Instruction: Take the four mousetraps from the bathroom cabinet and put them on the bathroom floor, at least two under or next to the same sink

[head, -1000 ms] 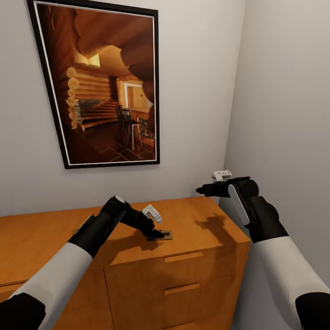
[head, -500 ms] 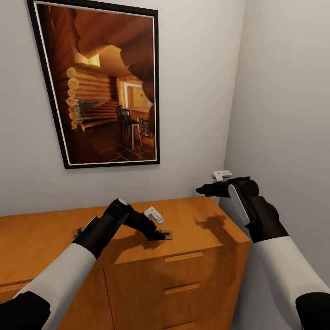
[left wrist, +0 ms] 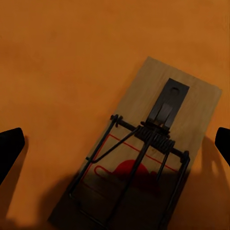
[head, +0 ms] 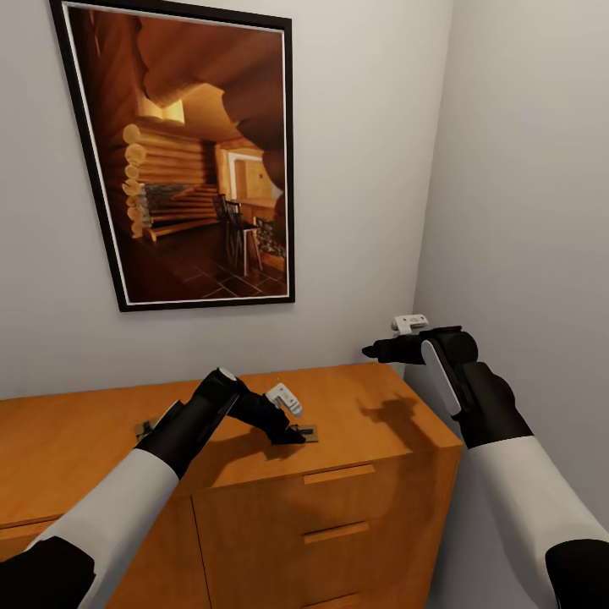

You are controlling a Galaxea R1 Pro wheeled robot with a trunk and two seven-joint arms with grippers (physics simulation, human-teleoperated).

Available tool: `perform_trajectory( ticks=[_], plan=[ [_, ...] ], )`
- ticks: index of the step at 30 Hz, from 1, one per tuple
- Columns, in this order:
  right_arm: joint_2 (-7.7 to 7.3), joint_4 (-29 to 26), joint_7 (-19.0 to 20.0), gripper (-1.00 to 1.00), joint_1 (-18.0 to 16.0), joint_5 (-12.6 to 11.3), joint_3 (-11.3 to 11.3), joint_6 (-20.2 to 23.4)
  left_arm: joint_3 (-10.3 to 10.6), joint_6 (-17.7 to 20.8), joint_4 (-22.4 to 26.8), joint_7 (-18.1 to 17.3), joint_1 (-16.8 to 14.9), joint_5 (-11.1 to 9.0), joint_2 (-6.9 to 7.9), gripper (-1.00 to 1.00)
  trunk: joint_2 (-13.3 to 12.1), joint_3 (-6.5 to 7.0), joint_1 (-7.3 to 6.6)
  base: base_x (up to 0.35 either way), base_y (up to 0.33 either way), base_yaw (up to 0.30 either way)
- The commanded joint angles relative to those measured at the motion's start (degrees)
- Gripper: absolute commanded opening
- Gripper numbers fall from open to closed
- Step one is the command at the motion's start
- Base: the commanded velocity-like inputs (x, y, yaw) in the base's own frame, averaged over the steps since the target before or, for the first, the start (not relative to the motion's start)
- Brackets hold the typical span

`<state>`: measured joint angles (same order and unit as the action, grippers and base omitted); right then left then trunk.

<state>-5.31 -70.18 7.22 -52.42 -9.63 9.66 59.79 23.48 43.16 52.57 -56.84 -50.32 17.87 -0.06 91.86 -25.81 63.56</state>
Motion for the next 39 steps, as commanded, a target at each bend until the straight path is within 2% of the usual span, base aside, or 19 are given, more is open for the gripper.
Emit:
perform_trajectory(
  ticks=[1,28,35,36,39],
  plan=[
    [-0.05,-0.04,-0.06,1.0,-0.05,-0.21,0.09,0.21,-0.01,0.28,0.06,-0.44,-0.04,0.48,-0.03,1.0,0.04,-0.07,0.0,0.0,0.0,0.0],
    [-0.14,-0.04,0.0,1.0,-0.05,-0.19,0.09,0.21,0.07,0.35,-0.4,-0.38,-0.04,0.54,-0.94,1.0,0.04,-0.07,0.0,0.0,0.0,0.0],
    [-0.14,-0.04,0.02,1.0,-0.05,-0.16,0.09,0.21,0.04,0.35,-1.29,-0.32,-0.04,3.04,-1.32,1.0,0.04,-0.07,0.0,0.0,0.0,0.0],
    [-0.14,-0.04,0.02,1.0,-0.05,-0.17,0.09,0.21,0.05,0.35,-1.52,-0.32,-0.04,3.55,-1.43,-1.0,0.04,-0.07,0.0,0.0,0.0,0.0],
    [-0.1,-0.04,0.05,1.0,-0.05,-0.19,0.09,0.21,0.07,0.35,-2.66,-0.3,-0.04,5.21,-2.04,-1.0,0.04,-0.07,0.0,0.0,0.0,0.0]
  ],
)
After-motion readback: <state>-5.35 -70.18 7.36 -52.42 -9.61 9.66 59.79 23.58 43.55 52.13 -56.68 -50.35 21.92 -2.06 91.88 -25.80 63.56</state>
